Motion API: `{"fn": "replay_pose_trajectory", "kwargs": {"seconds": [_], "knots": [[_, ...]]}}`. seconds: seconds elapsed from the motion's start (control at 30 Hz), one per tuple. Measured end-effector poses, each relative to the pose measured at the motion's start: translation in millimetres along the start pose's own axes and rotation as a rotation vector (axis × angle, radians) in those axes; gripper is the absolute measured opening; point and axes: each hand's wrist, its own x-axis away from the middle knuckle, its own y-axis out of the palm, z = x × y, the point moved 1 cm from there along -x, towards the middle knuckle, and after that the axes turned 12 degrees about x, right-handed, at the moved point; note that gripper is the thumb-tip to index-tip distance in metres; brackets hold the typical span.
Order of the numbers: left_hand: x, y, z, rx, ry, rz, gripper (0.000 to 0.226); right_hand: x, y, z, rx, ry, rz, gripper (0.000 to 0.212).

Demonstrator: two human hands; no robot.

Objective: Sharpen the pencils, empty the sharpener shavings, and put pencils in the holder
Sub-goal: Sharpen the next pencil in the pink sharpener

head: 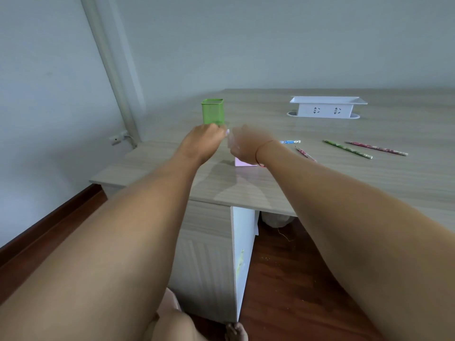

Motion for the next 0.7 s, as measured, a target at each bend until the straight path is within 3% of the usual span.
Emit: {"fn": "replay_pose_trajectory", "kwargs": {"seconds": [0.27, 0.7], "knots": [[29, 23, 4, 0.086, -0.031, 0.007, 0.029, -2, 2, -4, -0.024, 0.0, -0.02, 0.046], [21, 51, 5, 0.109, -0.054, -0.238, 0.028, -3, 9, 0, -0.014, -0.015, 0.091, 0.044]]}}
